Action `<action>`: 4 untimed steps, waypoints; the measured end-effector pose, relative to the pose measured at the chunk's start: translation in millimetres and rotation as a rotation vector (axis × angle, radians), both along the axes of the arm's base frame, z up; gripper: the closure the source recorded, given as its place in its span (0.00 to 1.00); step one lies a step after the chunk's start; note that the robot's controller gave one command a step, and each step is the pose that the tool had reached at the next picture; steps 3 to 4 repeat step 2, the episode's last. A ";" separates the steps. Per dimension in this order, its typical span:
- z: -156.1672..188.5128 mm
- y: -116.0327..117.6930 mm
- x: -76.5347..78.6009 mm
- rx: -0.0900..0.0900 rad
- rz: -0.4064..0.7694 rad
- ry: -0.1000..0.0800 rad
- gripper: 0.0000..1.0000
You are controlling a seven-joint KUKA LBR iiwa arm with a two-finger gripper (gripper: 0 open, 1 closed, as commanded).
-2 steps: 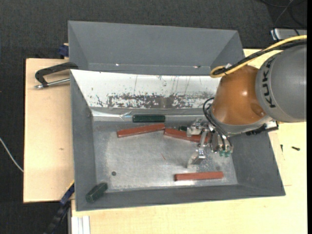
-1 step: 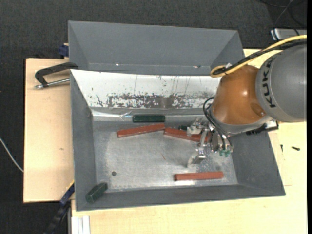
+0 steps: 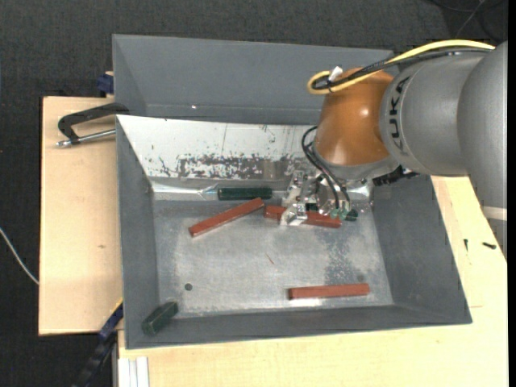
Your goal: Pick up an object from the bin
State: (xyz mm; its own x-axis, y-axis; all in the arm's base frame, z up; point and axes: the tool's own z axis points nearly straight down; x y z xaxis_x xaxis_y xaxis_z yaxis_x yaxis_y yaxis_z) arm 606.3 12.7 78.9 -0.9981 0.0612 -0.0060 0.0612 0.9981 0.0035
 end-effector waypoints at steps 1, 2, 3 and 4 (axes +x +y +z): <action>0.0 0.0 0.0 0.000 0.000 0.000 1.00; 127.2 1.9 -23.9 -0.002 -0.034 0.000 1.00; 127.2 1.9 -23.9 -0.002 -0.034 0.000 1.00; 127.2 1.9 -23.9 -0.002 -0.034 0.000 1.00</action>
Offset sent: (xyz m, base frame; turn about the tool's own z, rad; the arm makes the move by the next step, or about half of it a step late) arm -0.0252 0.0012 0.1261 0.0346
